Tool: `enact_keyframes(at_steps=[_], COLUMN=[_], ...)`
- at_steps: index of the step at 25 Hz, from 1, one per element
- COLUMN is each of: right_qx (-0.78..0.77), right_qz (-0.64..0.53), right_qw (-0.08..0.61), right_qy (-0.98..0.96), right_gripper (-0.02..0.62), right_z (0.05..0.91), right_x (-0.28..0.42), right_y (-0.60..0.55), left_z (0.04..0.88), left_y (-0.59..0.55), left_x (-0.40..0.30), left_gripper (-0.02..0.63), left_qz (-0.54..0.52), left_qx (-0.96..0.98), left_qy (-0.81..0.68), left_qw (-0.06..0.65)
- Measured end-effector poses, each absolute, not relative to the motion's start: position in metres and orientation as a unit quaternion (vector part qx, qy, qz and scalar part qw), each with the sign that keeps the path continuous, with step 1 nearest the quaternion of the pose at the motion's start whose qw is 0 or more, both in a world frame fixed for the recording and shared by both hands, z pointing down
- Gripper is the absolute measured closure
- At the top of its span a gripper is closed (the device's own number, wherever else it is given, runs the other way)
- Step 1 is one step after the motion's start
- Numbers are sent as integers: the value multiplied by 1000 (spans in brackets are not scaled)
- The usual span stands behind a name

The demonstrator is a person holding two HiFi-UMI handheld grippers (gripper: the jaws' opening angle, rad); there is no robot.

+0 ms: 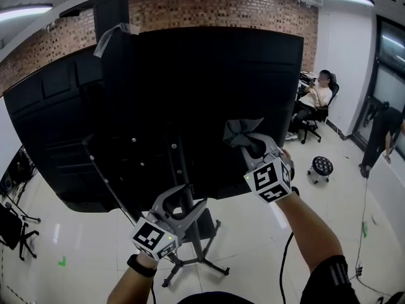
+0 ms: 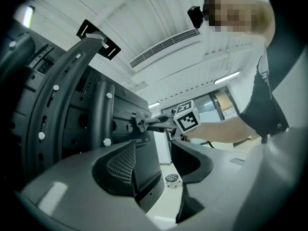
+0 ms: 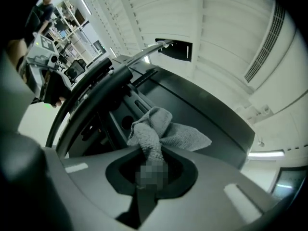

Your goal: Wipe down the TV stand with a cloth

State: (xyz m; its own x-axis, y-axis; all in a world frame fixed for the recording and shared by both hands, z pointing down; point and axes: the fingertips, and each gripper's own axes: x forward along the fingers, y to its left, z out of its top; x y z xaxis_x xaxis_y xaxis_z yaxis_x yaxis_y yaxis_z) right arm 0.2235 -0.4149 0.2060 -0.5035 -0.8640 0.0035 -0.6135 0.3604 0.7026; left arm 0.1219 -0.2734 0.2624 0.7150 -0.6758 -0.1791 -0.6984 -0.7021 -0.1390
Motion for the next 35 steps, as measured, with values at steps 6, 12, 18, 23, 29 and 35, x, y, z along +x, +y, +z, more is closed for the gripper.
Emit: enact_keyframes(at_steps=[6, 12, 18, 23, 29, 35], right_qx=[385, 344, 345, 373, 404, 429], right_qz=[-362, -360, -352, -334, -315, -296], right_qw=[170, 198, 216, 227, 235, 244], right_qy=[-832, -844, -843, -835, -826, -817], right_gripper=[563, 563, 563, 563, 563, 563], right_z=[214, 244, 261, 268, 271, 278], right_x=[157, 104, 109, 147, 194, 230], right_y=[-375, -378, -390, -403, -416, -427], left_z=[259, 267, 277, 279, 284, 291], left_y=[-265, -258, -256, -260, -268, -269], left_x=[104, 92, 91, 106, 137, 158], left_gripper=[354, 354, 354, 354, 354, 354], left_qz=[61, 53, 41, 42, 46, 41], left_qx=[-912, -906, -907, -912, -922, -928], left_qy=[391, 407, 408, 397, 373, 360], left_qw=[106, 102, 95, 91, 88, 86])
